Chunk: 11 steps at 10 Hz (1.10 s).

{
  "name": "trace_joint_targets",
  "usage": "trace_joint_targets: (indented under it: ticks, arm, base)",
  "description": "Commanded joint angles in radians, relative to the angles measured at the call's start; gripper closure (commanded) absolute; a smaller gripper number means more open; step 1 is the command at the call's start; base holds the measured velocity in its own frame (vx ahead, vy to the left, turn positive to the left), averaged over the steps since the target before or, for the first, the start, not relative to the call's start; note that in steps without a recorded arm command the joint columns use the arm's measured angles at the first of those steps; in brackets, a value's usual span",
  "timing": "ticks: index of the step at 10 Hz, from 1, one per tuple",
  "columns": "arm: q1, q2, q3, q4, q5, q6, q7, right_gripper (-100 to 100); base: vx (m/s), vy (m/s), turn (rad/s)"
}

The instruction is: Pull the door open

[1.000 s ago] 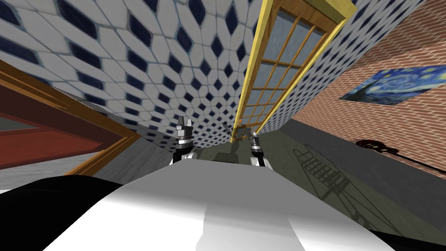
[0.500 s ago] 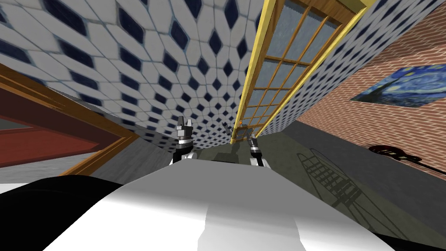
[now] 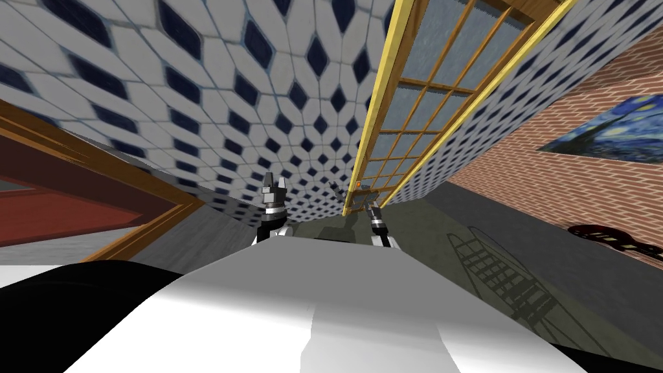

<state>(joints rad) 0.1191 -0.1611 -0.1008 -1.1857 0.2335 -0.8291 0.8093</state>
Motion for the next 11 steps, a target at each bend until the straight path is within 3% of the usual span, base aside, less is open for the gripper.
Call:
trace_joint_targets:
  ticks: [1, 11]
  arm:
    - [-0.012, -0.003, -0.002, 0.036, 0.006, -0.01, 0.021, -100]
    - [-0.096, -0.023, -0.012, 0.294, 0.055, -0.072, 0.175, -100]
  base:
    - [0.05, -0.03, 0.031]
    - [0.084, -0.058, 0.055]
